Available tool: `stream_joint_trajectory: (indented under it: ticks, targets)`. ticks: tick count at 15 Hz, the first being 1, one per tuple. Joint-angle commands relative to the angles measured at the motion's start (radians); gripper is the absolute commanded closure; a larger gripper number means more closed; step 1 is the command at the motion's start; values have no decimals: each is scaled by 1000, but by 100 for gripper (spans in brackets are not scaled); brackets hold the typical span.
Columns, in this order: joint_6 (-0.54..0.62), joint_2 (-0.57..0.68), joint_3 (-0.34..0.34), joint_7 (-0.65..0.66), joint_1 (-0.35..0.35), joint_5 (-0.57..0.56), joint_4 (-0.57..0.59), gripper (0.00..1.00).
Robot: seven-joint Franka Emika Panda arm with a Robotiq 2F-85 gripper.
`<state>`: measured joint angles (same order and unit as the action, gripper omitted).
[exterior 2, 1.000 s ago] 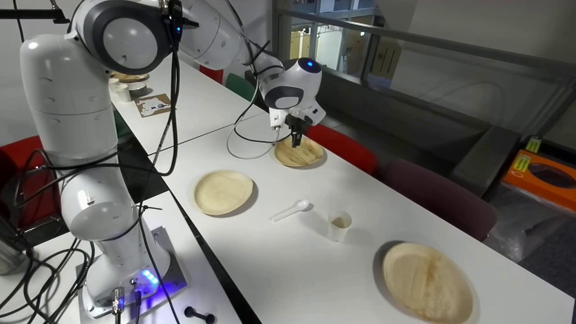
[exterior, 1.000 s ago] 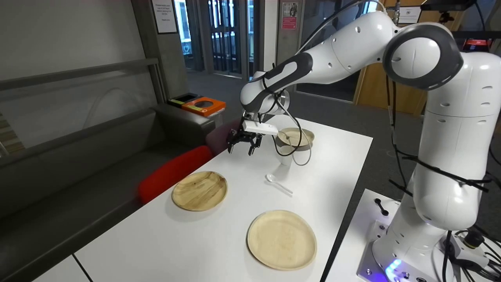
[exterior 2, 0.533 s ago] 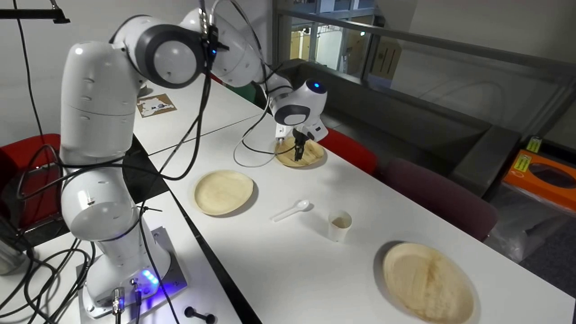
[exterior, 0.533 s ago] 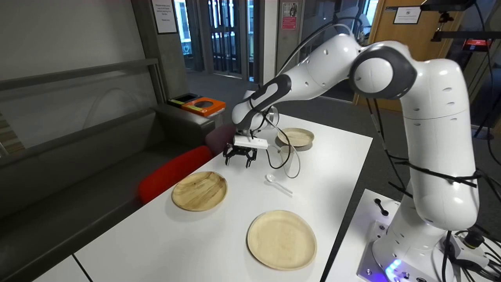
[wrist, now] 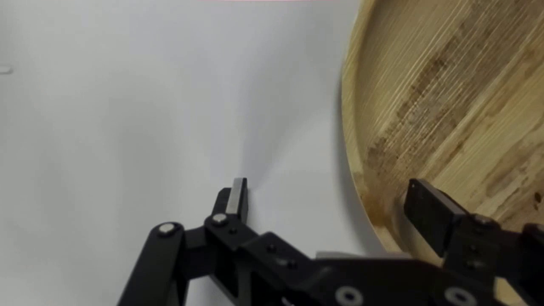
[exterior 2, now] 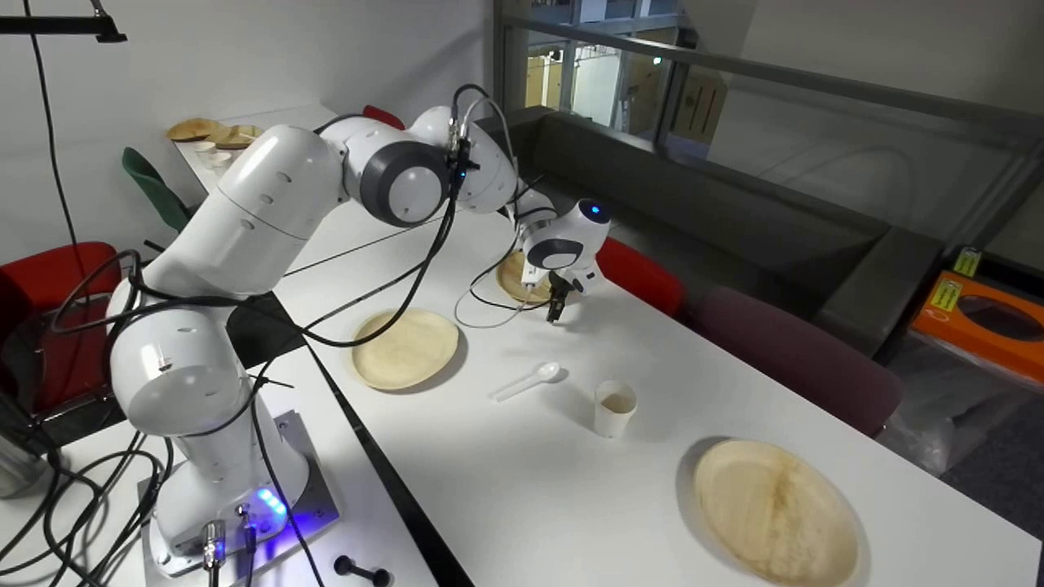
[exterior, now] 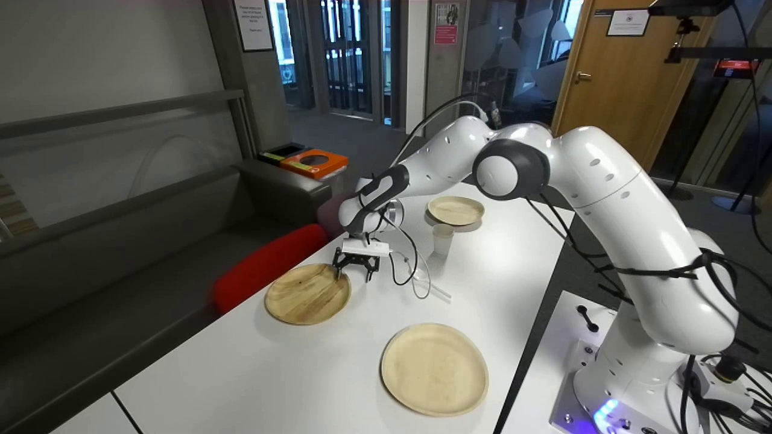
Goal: Stack up the brown plates on the right side and then move them to the left
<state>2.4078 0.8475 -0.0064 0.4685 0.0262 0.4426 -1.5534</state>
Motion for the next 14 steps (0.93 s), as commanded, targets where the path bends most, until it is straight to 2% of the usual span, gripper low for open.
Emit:
stream_joint_trajectory:
  ticks: [1,3,4,5,8,14]
  targets:
    - [-45,53,21,23,-17,0,122,0]
    - [-46,67,30,24,-19,5,159,0]
    - [-49,73,31,26,-19,4,177,6]
    - [-54,82,33,28,-18,3,195,26]
    - [-63,94,39,28,-19,4,222,47]
    - [-74,119,37,38,-20,1,259,94]
